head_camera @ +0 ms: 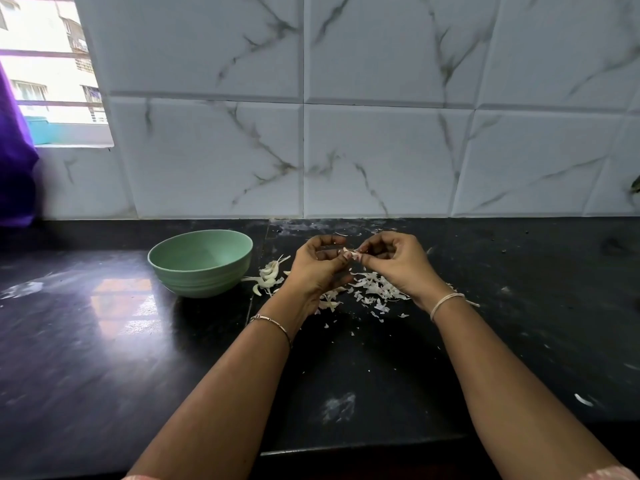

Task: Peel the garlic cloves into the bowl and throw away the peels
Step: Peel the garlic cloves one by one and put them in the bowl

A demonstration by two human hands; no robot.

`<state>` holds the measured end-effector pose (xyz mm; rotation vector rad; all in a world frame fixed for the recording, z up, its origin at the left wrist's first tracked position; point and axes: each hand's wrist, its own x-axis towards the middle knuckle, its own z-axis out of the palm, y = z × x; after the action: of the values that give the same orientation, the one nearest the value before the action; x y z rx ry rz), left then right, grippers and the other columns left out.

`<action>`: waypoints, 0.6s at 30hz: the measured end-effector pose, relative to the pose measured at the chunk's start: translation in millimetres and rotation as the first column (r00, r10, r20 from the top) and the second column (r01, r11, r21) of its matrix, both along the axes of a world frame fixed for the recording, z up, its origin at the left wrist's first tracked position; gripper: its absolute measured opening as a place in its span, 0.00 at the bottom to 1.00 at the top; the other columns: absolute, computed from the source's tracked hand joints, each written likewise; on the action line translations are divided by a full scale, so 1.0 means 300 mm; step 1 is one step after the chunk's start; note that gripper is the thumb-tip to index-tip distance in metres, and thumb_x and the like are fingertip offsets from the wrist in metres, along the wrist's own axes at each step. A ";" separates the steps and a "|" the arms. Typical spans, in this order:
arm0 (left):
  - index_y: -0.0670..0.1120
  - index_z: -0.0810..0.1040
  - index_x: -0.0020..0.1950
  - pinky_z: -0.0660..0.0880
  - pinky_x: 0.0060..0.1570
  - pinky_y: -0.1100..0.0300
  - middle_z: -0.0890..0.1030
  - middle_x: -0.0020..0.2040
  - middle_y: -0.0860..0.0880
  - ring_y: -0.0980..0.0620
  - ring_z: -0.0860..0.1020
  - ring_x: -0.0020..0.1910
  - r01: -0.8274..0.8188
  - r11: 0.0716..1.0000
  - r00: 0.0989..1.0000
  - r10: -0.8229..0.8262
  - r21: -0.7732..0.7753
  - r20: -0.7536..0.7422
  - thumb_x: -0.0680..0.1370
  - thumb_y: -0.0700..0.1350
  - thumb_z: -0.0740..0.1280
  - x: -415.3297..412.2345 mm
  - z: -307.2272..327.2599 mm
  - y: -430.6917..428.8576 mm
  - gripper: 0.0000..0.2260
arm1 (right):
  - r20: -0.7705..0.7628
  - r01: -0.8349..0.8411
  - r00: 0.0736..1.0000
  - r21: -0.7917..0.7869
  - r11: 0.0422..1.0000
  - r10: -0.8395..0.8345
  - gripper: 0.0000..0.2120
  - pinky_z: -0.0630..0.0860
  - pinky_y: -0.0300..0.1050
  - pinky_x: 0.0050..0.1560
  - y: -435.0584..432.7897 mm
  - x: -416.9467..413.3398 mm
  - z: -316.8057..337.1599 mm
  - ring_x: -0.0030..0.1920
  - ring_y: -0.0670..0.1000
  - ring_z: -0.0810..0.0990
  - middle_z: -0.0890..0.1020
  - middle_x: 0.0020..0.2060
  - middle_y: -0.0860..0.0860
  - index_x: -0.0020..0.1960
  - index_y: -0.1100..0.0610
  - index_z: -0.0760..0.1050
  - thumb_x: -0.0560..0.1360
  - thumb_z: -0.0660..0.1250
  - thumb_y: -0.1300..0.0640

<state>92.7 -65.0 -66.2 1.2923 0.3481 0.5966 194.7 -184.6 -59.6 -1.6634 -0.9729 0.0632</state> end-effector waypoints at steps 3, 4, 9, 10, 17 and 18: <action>0.40 0.79 0.50 0.81 0.41 0.57 0.81 0.41 0.43 0.49 0.81 0.38 -0.013 1.000 0.999 0.013 0.015 0.034 0.74 0.31 0.69 -0.001 -0.003 0.000 0.07 | 0.041 0.026 0.999 -0.043 0.999 -0.024 0.04 0.80 0.40 0.45 0.008 -0.007 -0.003 0.41 0.48 0.83 0.84 0.39 0.52 0.42 0.58 0.82 0.70 0.76 0.63; 0.40 0.79 0.48 0.80 0.41 0.58 0.81 0.40 0.43 0.49 0.81 0.37 -0.010 1.000 0.999 0.009 0.025 0.042 0.74 0.30 0.69 -0.001 -0.003 -0.001 0.07 | 0.046 0.040 0.998 -0.046 0.998 -0.038 0.04 0.81 0.41 0.45 0.010 -0.009 -0.004 0.40 0.48 0.83 0.85 0.39 0.52 0.42 0.57 0.82 0.70 0.76 0.62; 0.40 0.80 0.46 0.80 0.40 0.60 0.81 0.39 0.43 0.50 0.80 0.37 -0.015 0.995 0.999 0.011 0.095 0.039 0.74 0.30 0.70 -0.004 0.000 -0.002 0.06 | -0.027 0.047 0.998 -0.033 0.998 -0.048 0.04 0.82 0.47 0.48 0.007 -0.013 -0.002 0.39 0.49 0.83 0.85 0.38 0.54 0.40 0.56 0.82 0.71 0.74 0.63; 0.40 0.81 0.45 0.80 0.40 0.60 0.81 0.38 0.43 0.51 0.80 0.36 -0.020 0.993 0.999 0.016 0.114 0.034 0.74 0.30 0.70 -0.005 0.001 -0.002 0.06 | -0.034 0.039 0.999 -0.033 0.999 -0.040 0.04 0.81 0.47 0.47 0.004 -0.015 -0.001 0.39 0.49 0.83 0.85 0.37 0.54 0.40 0.56 0.82 0.71 0.74 0.63; 0.43 0.83 0.42 0.78 0.42 0.57 0.82 0.35 0.44 0.48 0.79 0.37 -0.038 0.990 0.999 0.039 0.139 0.001 0.73 0.31 0.71 -0.006 0.000 -0.008 0.07 | 0.056 0.097 0.994 -0.061 0.993 -0.094 0.03 0.81 0.46 0.43 0.006 -0.019 0.001 0.37 0.49 0.83 0.85 0.34 0.52 0.38 0.56 0.83 0.69 0.75 0.63; 0.42 0.83 0.42 0.78 0.41 0.58 0.82 0.35 0.44 0.49 0.79 0.36 -0.043 0.990 0.999 0.043 0.131 0.002 0.74 0.31 0.70 -0.007 0.002 -0.009 0.07 | 0.078 0.107 0.992 -0.068 0.992 -0.102 0.03 0.81 0.45 0.43 0.007 -0.020 0.000 0.37 0.49 0.83 0.85 0.34 0.51 0.38 0.56 0.84 0.69 0.75 0.63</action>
<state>90.5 -67.8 -65.7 1.4137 0.3428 0.6641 188.7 -182.4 -59.6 -1.7914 -0.9464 -0.0344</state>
